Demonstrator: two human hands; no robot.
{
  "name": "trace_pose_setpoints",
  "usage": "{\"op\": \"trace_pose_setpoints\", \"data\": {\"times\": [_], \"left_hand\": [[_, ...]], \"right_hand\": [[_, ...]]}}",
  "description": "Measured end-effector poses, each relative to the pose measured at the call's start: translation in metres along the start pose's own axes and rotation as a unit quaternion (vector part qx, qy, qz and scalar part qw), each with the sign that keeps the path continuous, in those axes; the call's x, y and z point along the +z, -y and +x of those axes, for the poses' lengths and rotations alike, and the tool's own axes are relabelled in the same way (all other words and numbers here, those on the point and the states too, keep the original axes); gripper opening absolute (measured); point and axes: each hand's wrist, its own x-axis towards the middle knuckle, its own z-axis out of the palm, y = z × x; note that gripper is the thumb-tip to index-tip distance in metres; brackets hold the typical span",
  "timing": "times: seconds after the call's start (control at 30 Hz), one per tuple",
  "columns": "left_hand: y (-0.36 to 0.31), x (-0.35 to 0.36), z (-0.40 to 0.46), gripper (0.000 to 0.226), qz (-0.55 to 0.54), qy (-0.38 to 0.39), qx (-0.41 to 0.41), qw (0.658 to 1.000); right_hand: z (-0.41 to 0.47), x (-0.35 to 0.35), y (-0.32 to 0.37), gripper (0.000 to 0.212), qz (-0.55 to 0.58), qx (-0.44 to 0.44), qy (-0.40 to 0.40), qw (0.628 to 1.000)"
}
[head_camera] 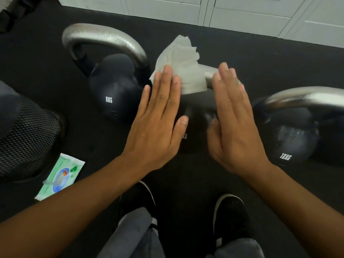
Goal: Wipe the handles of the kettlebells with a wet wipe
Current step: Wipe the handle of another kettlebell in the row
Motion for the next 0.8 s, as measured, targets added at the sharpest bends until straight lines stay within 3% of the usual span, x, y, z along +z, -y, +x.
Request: {"op": "trace_pose_setpoints", "data": {"times": [0.2, 0.33, 0.57, 0.8], "left_hand": [[-0.018, 0.005, 0.009, 0.067, 0.047, -0.007, 0.052, 0.997], [-0.011, 0.013, 0.005, 0.076, 0.11, -0.014, 0.023, 0.994], [0.002, 0.019, -0.005, 0.077, 0.057, -0.001, -0.051, 0.997], [-0.017, 0.02, 0.011, 0.069, 0.065, -0.045, 0.036, 0.996]], "right_hand": [[0.002, 0.009, 0.002, 0.076, -0.051, 0.029, -0.007, 0.998], [0.002, 0.01, 0.006, 0.074, -0.056, 0.038, -0.015, 0.998], [0.002, 0.012, 0.011, 0.081, -0.074, 0.043, -0.023, 0.996], [0.002, 0.016, 0.007, 0.07, -0.107, 0.042, -0.032, 0.993]]}}
